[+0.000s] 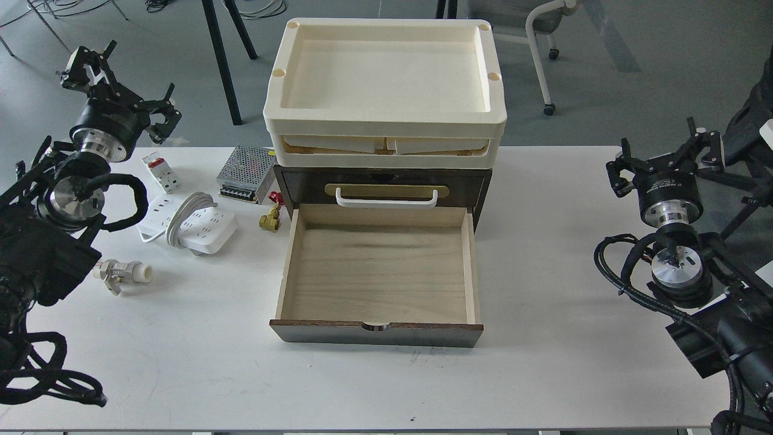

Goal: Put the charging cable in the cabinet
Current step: 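Raise the left arm and move the left gripper toward the white power strip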

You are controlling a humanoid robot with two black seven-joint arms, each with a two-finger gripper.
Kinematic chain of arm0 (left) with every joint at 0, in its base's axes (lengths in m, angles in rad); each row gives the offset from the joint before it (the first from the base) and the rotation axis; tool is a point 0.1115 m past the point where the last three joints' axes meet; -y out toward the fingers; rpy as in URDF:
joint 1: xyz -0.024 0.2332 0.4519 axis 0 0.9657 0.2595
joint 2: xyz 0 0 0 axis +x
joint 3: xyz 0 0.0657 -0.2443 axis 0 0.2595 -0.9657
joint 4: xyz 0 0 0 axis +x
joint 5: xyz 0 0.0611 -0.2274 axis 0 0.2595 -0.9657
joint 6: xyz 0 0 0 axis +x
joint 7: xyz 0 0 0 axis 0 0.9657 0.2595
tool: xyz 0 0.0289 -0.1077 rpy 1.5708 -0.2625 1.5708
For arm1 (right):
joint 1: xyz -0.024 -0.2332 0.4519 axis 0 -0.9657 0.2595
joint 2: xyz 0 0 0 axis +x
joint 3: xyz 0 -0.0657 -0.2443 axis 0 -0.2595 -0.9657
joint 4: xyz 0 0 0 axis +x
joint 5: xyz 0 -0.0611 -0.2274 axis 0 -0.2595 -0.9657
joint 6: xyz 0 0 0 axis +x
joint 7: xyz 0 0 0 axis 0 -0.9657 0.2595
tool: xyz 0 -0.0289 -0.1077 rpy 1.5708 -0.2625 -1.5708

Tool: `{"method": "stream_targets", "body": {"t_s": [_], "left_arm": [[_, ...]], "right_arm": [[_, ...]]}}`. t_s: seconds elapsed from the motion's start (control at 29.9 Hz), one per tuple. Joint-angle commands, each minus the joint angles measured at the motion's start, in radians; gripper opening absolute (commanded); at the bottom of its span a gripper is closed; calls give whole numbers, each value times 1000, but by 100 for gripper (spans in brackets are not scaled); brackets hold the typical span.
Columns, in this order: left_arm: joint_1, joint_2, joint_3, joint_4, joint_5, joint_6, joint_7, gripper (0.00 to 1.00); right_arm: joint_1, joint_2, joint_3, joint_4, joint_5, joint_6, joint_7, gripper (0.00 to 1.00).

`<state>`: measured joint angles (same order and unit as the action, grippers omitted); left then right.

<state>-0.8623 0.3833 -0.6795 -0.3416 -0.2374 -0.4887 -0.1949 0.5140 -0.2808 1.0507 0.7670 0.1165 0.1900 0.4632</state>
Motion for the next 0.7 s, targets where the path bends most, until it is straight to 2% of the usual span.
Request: {"method": "stream_targets", "body": {"t_s": [0.0,0.17,0.3,0.43,0.5,0.6,0.67], "left_arm": [[3,2,-5,0,-3,0,-3,100],[-1,17,-6,-8,-2,0,0,100],[-7,95,12,-58,4,0,6,100],[-14,221,17,-209,27,0,28,97],[-14,273,20,-288,102,0,25,92],[-14,383,20,-452,315,0,25,92],[-7,487,21,-604,512,0,25,93]], "right_arm": [[1,0,0,0,0,0,-1,100],[1,0,0,-2,0,0,0,100],[3,0,0,0,0,0,2,100],[-6,0,-8,12,0,0,2,100],[1,-1,-23,3,0,0,2,100],[6,-1,-31,-2,0,0,2,100],[6,-1,-31,0,0,0,3,100]]}}
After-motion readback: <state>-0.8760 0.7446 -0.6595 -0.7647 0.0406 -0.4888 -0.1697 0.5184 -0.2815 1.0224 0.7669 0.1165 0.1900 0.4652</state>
